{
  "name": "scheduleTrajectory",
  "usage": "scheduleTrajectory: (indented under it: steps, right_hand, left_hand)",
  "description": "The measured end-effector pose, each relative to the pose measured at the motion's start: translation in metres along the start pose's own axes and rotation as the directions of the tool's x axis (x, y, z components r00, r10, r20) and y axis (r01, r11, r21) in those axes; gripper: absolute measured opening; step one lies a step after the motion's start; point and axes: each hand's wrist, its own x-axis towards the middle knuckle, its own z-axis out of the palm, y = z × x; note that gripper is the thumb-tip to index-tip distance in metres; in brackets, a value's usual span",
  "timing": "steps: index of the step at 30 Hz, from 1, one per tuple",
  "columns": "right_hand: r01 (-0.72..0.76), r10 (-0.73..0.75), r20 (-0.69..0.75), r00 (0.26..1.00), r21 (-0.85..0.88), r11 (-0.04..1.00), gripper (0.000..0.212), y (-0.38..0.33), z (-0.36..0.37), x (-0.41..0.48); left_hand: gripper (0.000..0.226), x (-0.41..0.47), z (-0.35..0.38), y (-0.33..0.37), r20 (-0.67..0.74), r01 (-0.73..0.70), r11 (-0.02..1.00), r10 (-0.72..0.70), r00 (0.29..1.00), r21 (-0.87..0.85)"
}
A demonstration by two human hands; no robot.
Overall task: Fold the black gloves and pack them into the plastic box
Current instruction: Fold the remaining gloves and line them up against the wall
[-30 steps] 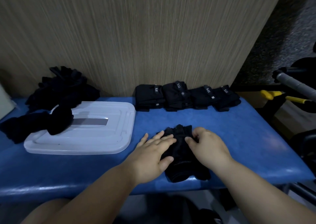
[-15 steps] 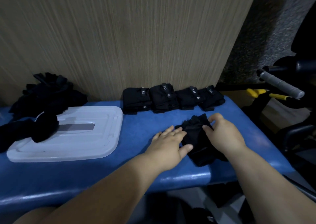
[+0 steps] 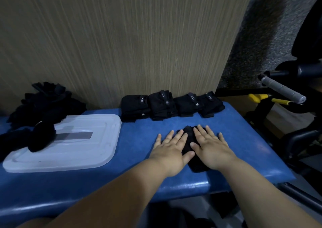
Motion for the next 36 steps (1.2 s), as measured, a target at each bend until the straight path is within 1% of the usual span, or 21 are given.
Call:
scheduleTrajectory:
  steps: [5, 7, 10, 12, 14, 15, 17, 20, 23, 25, 27, 30, 31, 32, 33, 34, 36]
  right_hand:
    - [-0.012, 0.012, 0.004, 1.0, -0.009, 1.0, 0.063, -0.001, -0.002, 0.0]
    - [-0.017, 0.017, -0.03, 0.999, -0.006, 1.0, 0.063, -0.003, -0.003, 0.0]
    - [0.0, 0.006, -0.17, 0.985, 0.036, 0.999, 0.056, -0.007, -0.005, 0.002]
    - [0.048, -0.019, -0.306, 0.952, 0.089, 0.995, 0.044, -0.015, -0.008, 0.003]
    - [0.128, -0.062, -0.419, 0.906, 0.132, 0.983, 0.033, -0.028, -0.011, 0.004]
    - [0.17, -0.09, -0.447, 0.89, 0.142, 0.975, 0.029, -0.038, -0.01, 0.004]
    - [0.25, -0.157, -0.452, 0.878, 0.152, 0.956, 0.025, -0.059, -0.007, 0.004]
    - [0.355, -0.244, -0.423, 0.872, 0.204, 0.913, 0.022, -0.096, 0.004, 0.005]
    - [0.43, -0.319, -0.378, 0.869, 0.258, 0.865, 0.02, -0.137, 0.016, 0.009]
    - [0.456, -0.341, -0.359, 0.869, 0.312, 0.834, 0.018, -0.163, 0.021, 0.012]
    - [0.475, -0.35, -0.352, 0.868, 0.383, 0.792, 0.016, -0.195, 0.024, 0.016]
    - [0.487, -0.376, -0.314, 0.871, 0.467, 0.738, 0.016, -0.243, 0.026, 0.024]
    - [0.489, -0.385, -0.303, 0.872, 0.485, 0.725, 0.017, -0.259, 0.027, 0.029]
    - [0.484, -0.391, -0.286, 0.875, 0.508, 0.713, 0.02, -0.274, 0.028, 0.033]
    - [0.474, -0.396, -0.262, 0.88, 0.537, 0.698, 0.023, -0.29, 0.028, 0.038]
    - [0.465, -0.404, -0.24, 0.883, 0.566, 0.68, 0.028, -0.304, 0.027, 0.043]
    - [0.445, -0.425, -0.188, 0.886, 0.608, 0.658, 0.037, -0.331, 0.025, 0.051]
  left_hand:
    - [0.072, -0.004, 0.0, -0.007, -0.005, 0.015, 1.0, -0.015, 1.0, -0.007]
    - [0.074, -0.006, -0.002, -0.012, -0.012, 0.038, 0.999, -0.039, 0.999, -0.016]
    - [0.076, -0.013, -0.008, -0.025, -0.053, 0.072, 0.996, -0.075, 0.996, -0.06]
    - [0.073, -0.023, -0.015, -0.038, -0.111, 0.077, 0.989, -0.091, 0.99, -0.122]
    - [0.066, -0.037, -0.023, -0.055, -0.208, 0.084, 0.982, -0.119, 0.971, -0.168]
    - [0.063, -0.045, -0.026, -0.064, -0.269, 0.097, 0.98, -0.142, 0.953, -0.173]
    - [0.055, -0.062, -0.033, -0.085, -0.367, 0.146, 0.973, -0.203, 0.908, -0.178]
    - [0.044, -0.087, -0.034, -0.123, -0.437, 0.237, 0.938, -0.329, 0.837, -0.251]
    - [0.034, -0.112, -0.028, -0.162, -0.517, 0.295, 0.887, -0.45, 0.728, -0.356]
    - [0.028, -0.123, -0.028, -0.181, -0.542, 0.293, 0.85, -0.51, 0.667, -0.438]
    - [0.023, -0.135, -0.03, -0.2, -0.577, 0.302, 0.826, -0.553, 0.601, -0.476]
    - [0.026, -0.15, -0.034, -0.226, -0.627, 0.353, 0.775, -0.632, 0.456, -0.524]
    - [0.03, -0.154, -0.035, -0.234, -0.619, 0.372, 0.745, -0.667, 0.415, -0.554]
    - [0.035, -0.158, -0.035, -0.241, -0.604, 0.384, 0.719, -0.695, 0.39, -0.58]
    - [0.039, -0.161, -0.034, -0.248, -0.582, 0.389, 0.697, -0.717, 0.383, -0.602]
    - [0.042, -0.164, -0.033, -0.255, -0.556, 0.388, 0.681, -0.731, 0.394, -0.621]
    - [0.047, -0.165, -0.032, -0.268, -0.498, 0.383, 0.657, -0.748, 0.439, -0.649]
